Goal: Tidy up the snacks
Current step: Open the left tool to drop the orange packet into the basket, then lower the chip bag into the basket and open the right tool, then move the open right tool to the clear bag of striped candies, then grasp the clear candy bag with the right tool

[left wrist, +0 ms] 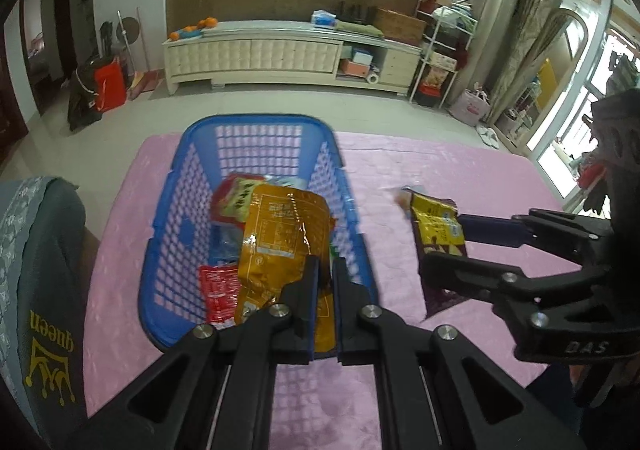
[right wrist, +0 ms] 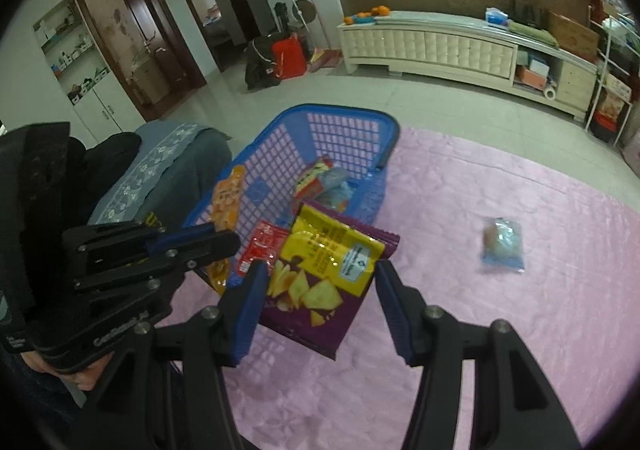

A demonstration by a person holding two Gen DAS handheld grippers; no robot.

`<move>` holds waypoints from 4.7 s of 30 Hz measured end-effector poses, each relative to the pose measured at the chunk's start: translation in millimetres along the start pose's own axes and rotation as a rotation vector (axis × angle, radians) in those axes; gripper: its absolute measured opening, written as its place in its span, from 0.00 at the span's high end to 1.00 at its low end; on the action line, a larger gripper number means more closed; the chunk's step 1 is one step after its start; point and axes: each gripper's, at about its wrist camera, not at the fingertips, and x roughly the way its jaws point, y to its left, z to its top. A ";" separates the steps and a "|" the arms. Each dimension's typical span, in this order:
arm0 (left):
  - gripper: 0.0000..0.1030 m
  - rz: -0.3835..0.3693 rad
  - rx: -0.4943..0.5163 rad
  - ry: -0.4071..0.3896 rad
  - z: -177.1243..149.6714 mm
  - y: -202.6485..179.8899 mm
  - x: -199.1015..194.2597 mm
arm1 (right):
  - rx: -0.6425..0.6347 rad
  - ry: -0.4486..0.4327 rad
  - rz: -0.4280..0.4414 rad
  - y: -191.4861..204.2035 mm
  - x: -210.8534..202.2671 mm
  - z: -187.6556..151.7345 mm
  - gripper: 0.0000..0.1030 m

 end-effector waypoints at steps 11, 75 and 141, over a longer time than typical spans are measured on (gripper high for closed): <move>0.82 0.023 -0.068 0.038 -7.1 22.5 20.9 | -0.004 0.021 -0.019 2.6 1.9 -5.0 0.42; 0.28 0.116 -0.106 -0.029 1.7 37.6 -54.8 | -0.040 0.046 -0.150 7.1 12.3 25.1 0.15; 0.28 0.290 -0.154 0.332 80.7 32.3 125.6 | 0.074 0.356 -0.254 -202.0 112.5 18.3 0.44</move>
